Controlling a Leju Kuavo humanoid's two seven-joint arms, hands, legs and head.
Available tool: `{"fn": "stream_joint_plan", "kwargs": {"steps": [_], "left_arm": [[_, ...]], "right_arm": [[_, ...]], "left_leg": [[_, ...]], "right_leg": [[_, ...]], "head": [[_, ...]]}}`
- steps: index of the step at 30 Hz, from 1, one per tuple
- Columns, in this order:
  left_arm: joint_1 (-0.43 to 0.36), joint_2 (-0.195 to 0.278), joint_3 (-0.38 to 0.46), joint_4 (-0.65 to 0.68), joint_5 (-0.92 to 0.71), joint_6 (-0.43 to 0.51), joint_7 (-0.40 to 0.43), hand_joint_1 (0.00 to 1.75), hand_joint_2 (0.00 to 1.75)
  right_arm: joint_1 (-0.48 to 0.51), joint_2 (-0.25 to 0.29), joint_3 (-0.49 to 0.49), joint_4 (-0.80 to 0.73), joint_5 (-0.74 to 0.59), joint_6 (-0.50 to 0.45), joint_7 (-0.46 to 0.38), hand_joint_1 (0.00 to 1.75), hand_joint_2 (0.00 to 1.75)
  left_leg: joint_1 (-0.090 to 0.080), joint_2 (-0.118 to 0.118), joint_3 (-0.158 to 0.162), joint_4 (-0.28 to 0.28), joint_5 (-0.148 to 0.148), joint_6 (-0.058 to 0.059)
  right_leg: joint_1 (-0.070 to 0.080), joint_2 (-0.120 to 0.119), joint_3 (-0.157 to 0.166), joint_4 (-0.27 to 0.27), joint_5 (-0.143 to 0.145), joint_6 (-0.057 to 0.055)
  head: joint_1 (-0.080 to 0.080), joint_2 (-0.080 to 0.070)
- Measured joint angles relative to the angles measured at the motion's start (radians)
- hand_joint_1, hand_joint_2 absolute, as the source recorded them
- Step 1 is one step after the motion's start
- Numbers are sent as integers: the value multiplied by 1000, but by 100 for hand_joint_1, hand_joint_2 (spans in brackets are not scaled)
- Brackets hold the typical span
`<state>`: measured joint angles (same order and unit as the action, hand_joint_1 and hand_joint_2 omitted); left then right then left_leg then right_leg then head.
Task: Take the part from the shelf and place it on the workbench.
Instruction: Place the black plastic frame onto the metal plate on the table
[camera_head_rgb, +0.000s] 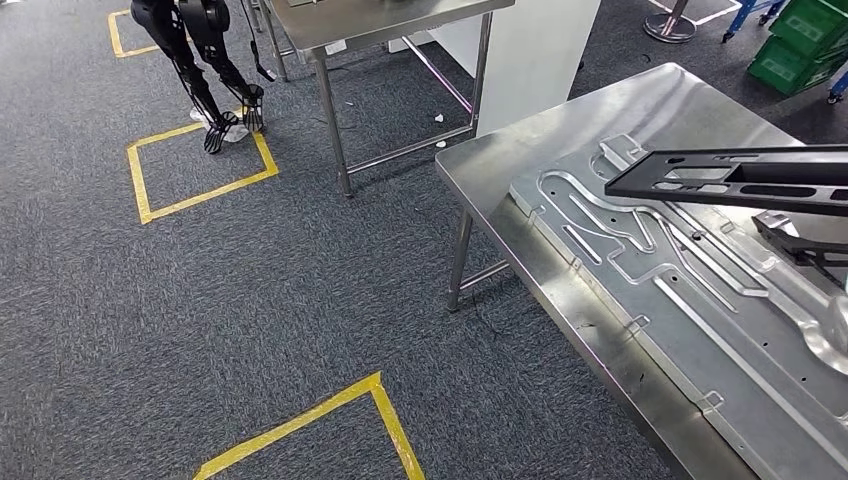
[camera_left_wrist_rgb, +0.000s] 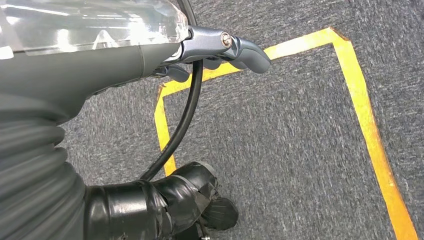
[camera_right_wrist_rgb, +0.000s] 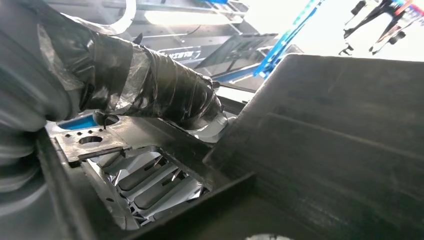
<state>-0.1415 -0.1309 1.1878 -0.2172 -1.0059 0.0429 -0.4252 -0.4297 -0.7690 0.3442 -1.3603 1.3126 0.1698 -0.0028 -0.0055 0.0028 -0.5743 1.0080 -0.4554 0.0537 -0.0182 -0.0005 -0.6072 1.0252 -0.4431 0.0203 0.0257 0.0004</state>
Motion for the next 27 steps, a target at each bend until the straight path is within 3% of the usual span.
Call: {"fn": "stream_joint_plan", "kwargs": {"steps": [3,9,27], "left_arm": [[0,0,0,0,1,10,-2,0,175],[0,0,0,-1,1,17,-2,0,175],[-1,0,0,-1,1,14,-8,0,175]], "right_arm": [[47,28,-22,0,4,-20,2,175,175],[100,70,-56,2,6,-29,3,175,175],[113,111,-80,6,9,-32,-13,175,175]], "left_leg": [[0,0,0,-1,0,-7],[0,0,-1,-1,0,-9],[-3,1,-3,4,0,-10]], "right_leg": [[3,0,-1,1,0,0],[1,0,-1,1,0,0],[-3,0,-1,1,1,2]], "head": [[0,0],[0,0],[0,0]]}}
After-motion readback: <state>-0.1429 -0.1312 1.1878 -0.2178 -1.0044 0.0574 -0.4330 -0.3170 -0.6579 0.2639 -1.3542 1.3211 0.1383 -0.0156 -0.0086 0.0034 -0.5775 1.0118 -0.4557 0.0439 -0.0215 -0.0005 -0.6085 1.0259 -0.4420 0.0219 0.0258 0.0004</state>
